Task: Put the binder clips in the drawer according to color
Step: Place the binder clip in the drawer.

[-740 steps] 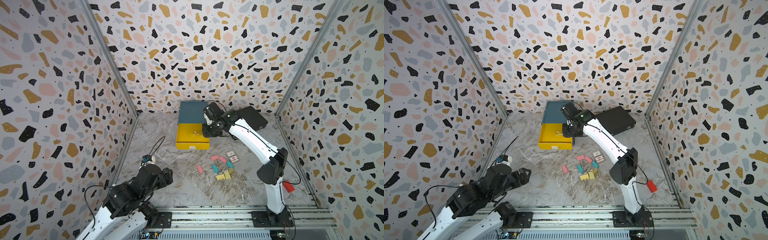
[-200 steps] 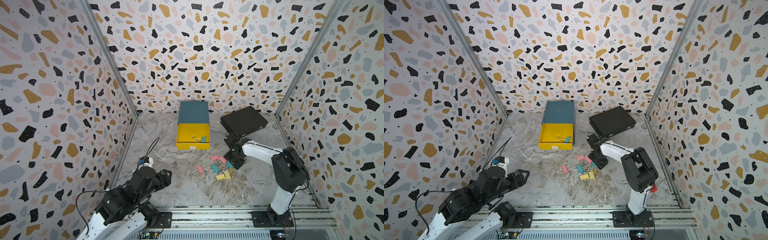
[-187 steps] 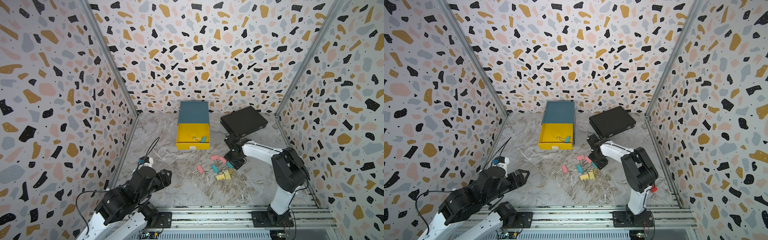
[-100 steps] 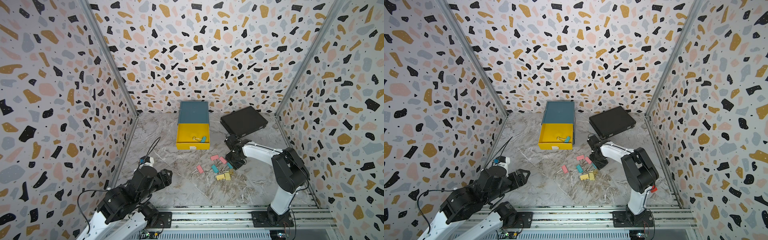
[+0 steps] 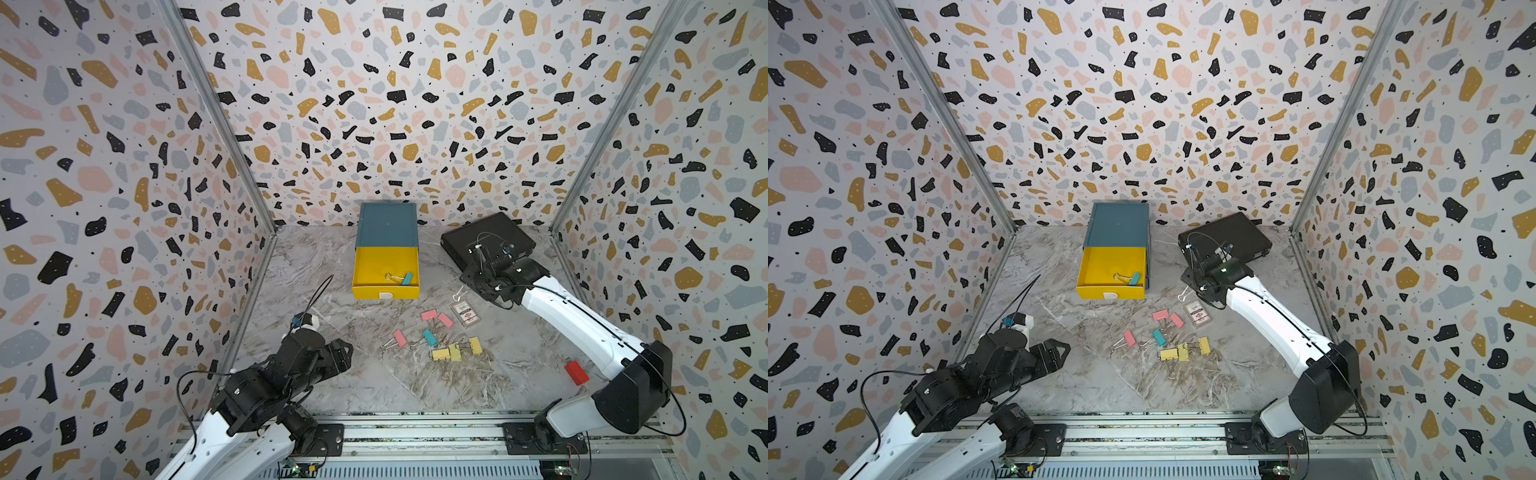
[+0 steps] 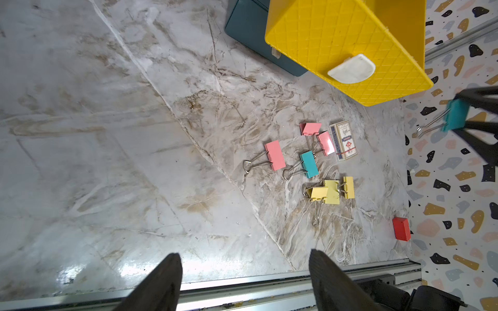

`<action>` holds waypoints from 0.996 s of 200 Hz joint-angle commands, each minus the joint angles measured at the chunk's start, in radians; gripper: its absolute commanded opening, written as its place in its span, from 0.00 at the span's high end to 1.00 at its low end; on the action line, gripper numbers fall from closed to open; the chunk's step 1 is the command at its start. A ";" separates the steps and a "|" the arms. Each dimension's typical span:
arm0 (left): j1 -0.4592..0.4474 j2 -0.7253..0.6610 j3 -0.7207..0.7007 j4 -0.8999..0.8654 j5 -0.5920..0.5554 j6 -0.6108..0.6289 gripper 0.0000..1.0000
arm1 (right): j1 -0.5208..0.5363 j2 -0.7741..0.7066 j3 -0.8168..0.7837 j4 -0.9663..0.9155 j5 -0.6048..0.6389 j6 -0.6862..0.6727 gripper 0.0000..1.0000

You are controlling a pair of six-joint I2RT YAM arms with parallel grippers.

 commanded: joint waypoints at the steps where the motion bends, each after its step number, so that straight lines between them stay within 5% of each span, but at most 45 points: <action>1: 0.005 0.016 -0.022 0.081 0.042 -0.015 0.22 | 0.076 0.070 0.164 0.051 -0.020 -0.243 0.72; 59: 0.003 0.028 -0.080 0.168 0.108 -0.066 0.25 | 0.197 0.342 0.544 -0.008 -0.120 -0.448 0.72; 98: 0.003 0.033 -0.092 0.200 0.133 -0.087 0.25 | 0.207 0.478 0.699 -0.099 -0.129 -0.453 0.70; 166: -0.009 0.048 -0.090 0.215 0.151 -0.089 0.26 | 0.207 0.482 0.764 -0.180 -0.118 -0.471 0.30; 199: -0.018 0.049 -0.087 0.213 0.141 -0.090 0.26 | 0.207 0.397 0.758 -0.202 -0.084 -0.500 0.24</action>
